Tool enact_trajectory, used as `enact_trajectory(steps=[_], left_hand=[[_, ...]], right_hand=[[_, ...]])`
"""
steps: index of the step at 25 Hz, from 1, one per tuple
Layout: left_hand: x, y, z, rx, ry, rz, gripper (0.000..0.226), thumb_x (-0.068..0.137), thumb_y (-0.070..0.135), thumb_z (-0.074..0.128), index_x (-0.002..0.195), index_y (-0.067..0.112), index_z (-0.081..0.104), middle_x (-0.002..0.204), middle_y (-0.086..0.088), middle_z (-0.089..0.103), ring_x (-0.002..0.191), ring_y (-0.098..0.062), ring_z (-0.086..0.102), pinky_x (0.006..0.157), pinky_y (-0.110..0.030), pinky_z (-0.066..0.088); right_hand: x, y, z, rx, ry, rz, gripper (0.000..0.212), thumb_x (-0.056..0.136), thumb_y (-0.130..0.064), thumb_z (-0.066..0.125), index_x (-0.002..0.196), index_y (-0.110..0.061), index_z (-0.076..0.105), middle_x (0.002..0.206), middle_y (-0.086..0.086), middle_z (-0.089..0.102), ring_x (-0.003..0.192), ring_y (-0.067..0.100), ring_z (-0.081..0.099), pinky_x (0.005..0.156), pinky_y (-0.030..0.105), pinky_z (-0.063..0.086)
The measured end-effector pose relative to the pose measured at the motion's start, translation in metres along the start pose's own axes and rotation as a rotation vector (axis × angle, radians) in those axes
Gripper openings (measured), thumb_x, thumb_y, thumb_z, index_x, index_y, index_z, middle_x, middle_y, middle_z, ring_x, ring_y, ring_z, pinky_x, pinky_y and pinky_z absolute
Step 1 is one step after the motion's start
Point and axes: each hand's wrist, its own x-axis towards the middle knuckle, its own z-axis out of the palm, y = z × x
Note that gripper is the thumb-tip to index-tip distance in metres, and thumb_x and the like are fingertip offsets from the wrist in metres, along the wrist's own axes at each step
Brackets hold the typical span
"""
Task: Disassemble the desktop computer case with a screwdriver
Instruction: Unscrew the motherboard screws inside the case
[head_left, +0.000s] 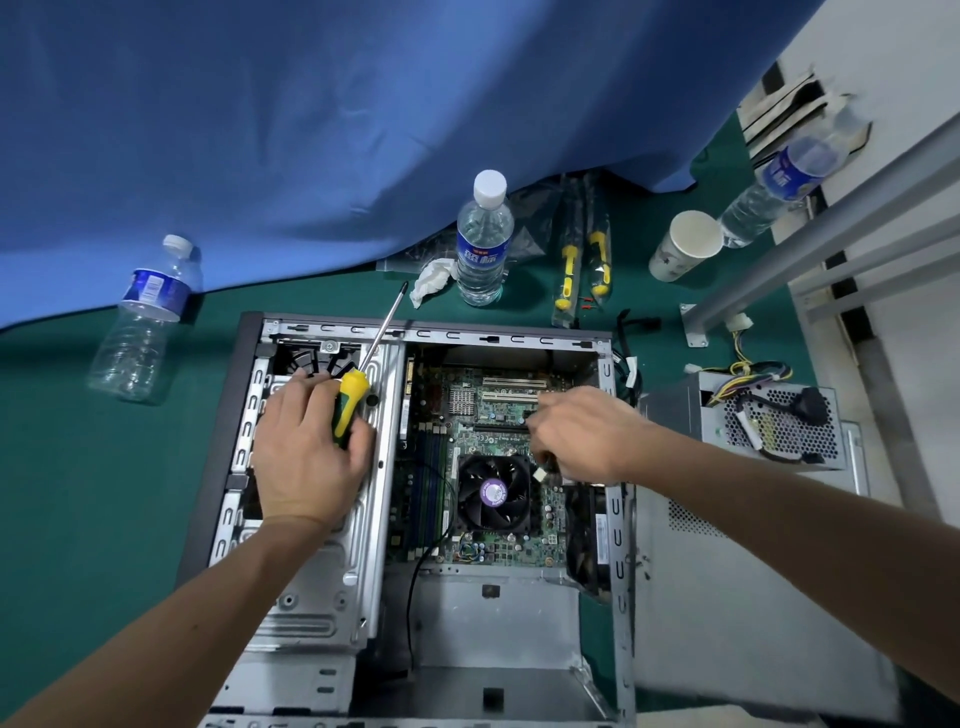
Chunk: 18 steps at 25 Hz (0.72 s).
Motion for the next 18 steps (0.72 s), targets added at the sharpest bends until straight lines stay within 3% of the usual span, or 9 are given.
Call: enact_trajectory(steps=[4, 11, 18], left_hand=[[0.001, -0.001, -0.001, -0.009, 0.001, 0.013, 0.031, 0.079, 0.020, 0.058, 0.101, -0.001, 0.064, 0.105, -0.018, 0.061, 0.105, -0.037, 0.055, 0.085, -0.044, 0.043], [0.002, 0.000, -0.001, -0.040, -0.003, 0.011, 0.029, 0.079, 0.018, 0.058, 0.099, -0.002, 0.065, 0.106, -0.019, 0.062, 0.104, -0.039, 0.056, 0.085, -0.045, 0.043], [0.012, 0.005, -0.009, -0.100, -0.094, -0.145, 0.027, 0.092, 0.029, 0.059, 0.104, 0.005, 0.063, 0.105, -0.013, 0.057, 0.097, -0.030, 0.050, 0.082, -0.042, 0.041]], right_hand=[[-0.001, 0.001, -0.002, 0.040, 0.079, 0.014, 0.047, 0.085, -0.009, 0.051, 0.128, -0.024, 0.060, 0.107, -0.007, 0.061, 0.097, 0.011, 0.047, 0.073, 0.023, 0.048], [-0.003, -0.002, -0.004, 0.051, 0.111, 0.070, 0.035, 0.081, -0.006, 0.047, 0.106, -0.020, 0.065, 0.087, -0.008, 0.056, 0.081, 0.012, 0.044, 0.075, 0.024, 0.045], [-0.002, -0.005, -0.006, 0.052, 0.073, 0.092, 0.028, 0.082, -0.007, 0.047, 0.098, -0.021, 0.065, 0.088, -0.006, 0.062, 0.088, 0.013, 0.057, 0.083, 0.032, 0.054]])
